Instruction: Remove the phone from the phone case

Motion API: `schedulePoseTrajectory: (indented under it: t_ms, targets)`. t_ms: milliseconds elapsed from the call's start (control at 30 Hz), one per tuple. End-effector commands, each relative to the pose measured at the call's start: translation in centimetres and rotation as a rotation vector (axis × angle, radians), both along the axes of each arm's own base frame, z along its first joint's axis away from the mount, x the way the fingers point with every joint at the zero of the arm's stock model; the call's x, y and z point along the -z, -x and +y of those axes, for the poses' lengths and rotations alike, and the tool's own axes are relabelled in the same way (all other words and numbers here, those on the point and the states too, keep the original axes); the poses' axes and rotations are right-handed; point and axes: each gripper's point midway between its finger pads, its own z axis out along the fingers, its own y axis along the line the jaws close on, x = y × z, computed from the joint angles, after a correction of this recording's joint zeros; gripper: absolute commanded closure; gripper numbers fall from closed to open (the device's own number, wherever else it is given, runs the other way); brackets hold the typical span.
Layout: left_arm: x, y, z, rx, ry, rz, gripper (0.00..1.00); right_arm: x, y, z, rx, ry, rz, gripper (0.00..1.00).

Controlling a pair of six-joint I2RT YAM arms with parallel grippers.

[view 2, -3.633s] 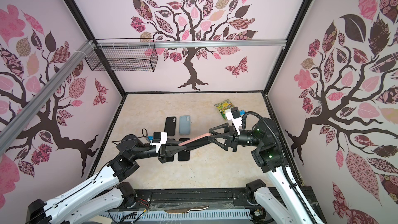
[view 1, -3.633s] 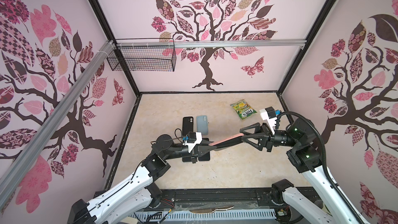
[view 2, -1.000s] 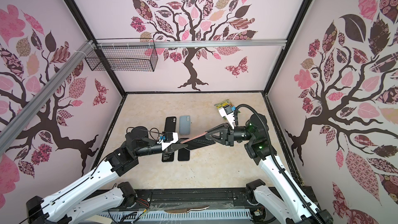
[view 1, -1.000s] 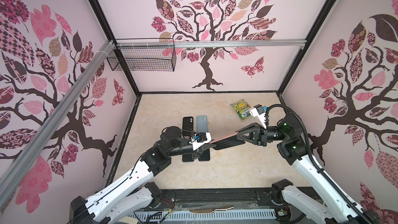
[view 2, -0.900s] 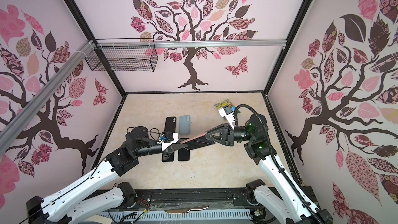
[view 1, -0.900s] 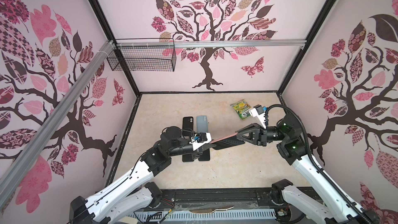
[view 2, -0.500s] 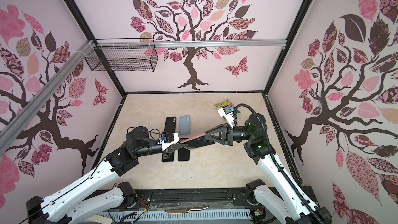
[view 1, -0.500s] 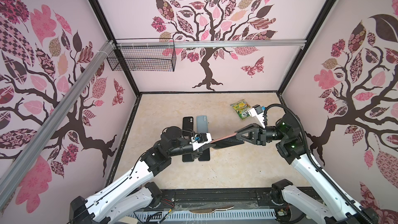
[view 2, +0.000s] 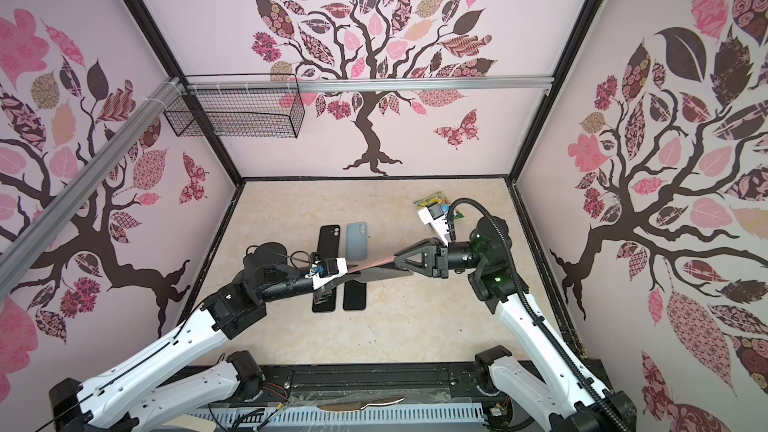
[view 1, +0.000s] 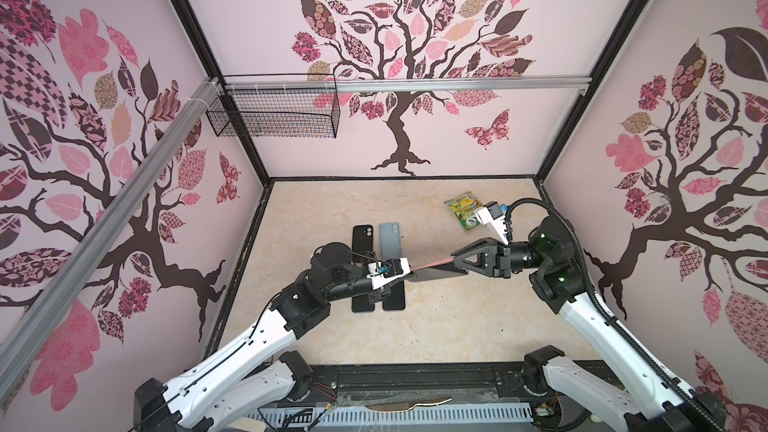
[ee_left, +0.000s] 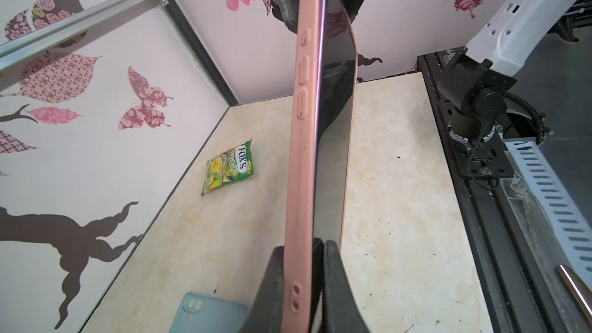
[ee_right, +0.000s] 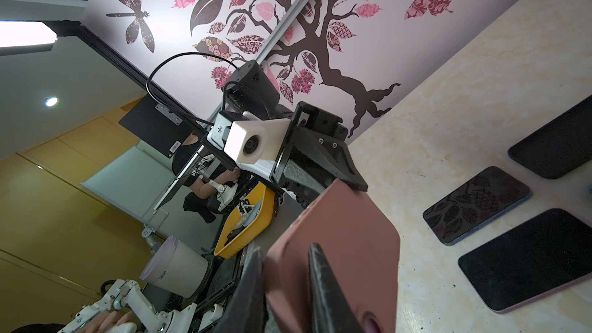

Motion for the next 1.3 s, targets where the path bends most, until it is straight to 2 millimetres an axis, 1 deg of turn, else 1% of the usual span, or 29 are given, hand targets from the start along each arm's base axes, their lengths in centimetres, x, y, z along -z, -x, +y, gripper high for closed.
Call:
schedulePoseTrajectory:
  t_ms: [0, 233, 333, 500, 633, 733, 833, 933, 1000, 1100, 1167, 1267]
  targets:
    - [-12.7, -2.7, 2.0, -0.193, 0.242, -0.356, 1.0, 3.9, -1.0, 0.3, 0.043, 0.072, 0.329, 0.77]
    - [-12.7, -2.8, 2.2, -0.203, 0.245, -0.359, 1.0, 4.2, -1.0, 0.3, 0.043, 0.075, 0.34, 0.77]
    - [-12.9, -2.8, 2.2, -0.201, 0.247, -0.363, 1.0, 4.2, -0.9, 0.2, 0.042, 0.075, 0.342, 0.79]
    - [-13.6, -2.6, 2.2, -0.193, 0.257, -0.374, 1.0, 4.4, -0.8, 0.2, 0.041, 0.076, 0.348, 0.82]
    - [-14.0, -2.4, 2.3, -0.19, 0.264, -0.381, 1.0, 4.6, -0.7, 0.2, 0.043, 0.077, 0.352, 0.82]
    - [-14.0, -2.3, 2.3, -0.186, 0.265, -0.381, 1.0, 4.3, -0.8, 0.2, 0.051, 0.073, 0.341, 0.82]
    - [-13.5, -2.1, 2.4, -0.182, 0.261, -0.366, 1.0, 3.6, -1.2, 0.1, 0.084, 0.067, 0.305, 0.8]
    - [-12.6, -1.9, 2.6, -0.183, 0.264, -0.341, 1.0, 2.5, -2.3, -0.1, 0.162, 0.076, 0.248, 0.79]
    - [-12.0, -1.6, 2.8, -0.182, 0.264, -0.324, 1.0, 1.4, -3.3, -0.4, 0.237, 0.072, 0.2, 0.74]
    - [-11.2, -1.3, 3.2, -0.185, 0.272, -0.296, 1.0, -0.6, -5.0, -1.2, 0.37, 0.053, 0.124, 0.57]
    - [-10.7, -1.0, 3.5, -0.187, 0.275, -0.28, 1.0, -2.1, -6.1, -2.2, 0.475, 0.037, 0.073, 0.49]
    - [-10.1, -0.7, 3.9, -0.198, 0.282, -0.261, 1.0, -4.1, -7.3, -4.1, 0.616, 0.002, 0.008, 0.37]
